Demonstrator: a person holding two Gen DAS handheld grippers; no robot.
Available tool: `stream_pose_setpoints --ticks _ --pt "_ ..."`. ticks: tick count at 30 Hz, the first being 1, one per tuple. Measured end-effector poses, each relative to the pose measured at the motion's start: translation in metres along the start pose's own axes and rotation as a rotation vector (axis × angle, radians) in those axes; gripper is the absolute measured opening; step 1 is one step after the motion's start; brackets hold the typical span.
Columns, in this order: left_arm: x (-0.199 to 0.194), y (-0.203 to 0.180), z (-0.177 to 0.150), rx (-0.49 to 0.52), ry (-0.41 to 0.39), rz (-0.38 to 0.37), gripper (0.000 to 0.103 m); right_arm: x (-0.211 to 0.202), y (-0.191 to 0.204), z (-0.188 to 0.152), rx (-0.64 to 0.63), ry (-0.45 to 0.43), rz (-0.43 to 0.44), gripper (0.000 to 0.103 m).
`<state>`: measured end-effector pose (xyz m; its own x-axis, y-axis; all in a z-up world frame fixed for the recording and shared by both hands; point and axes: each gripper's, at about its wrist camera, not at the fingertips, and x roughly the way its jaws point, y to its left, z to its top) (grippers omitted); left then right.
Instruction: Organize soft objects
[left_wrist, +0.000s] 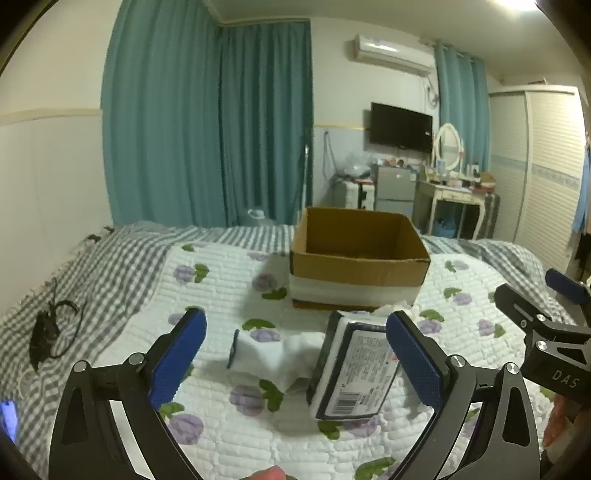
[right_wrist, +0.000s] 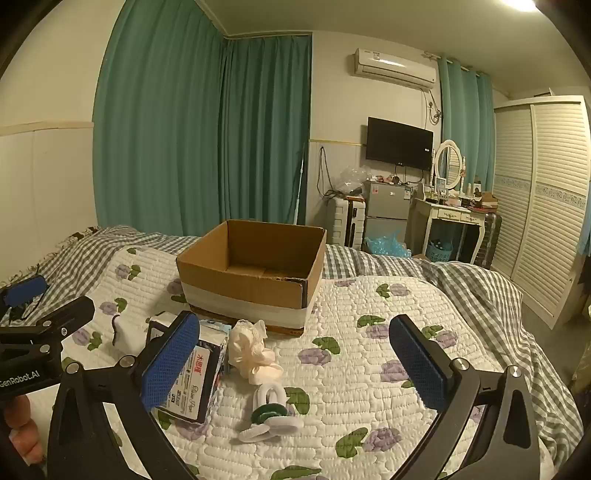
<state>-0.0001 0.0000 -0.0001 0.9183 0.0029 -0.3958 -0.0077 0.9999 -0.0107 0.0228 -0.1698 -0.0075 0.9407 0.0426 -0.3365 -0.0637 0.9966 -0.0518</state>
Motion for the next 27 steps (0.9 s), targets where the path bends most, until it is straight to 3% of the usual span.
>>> stream_pose_setpoints --ticks 27 --pt "-0.0016 -0.0039 -0.0011 0.011 0.008 0.008 0.1 0.0017 0.0013 -0.0013 -0.003 0.012 0.0 0.103"
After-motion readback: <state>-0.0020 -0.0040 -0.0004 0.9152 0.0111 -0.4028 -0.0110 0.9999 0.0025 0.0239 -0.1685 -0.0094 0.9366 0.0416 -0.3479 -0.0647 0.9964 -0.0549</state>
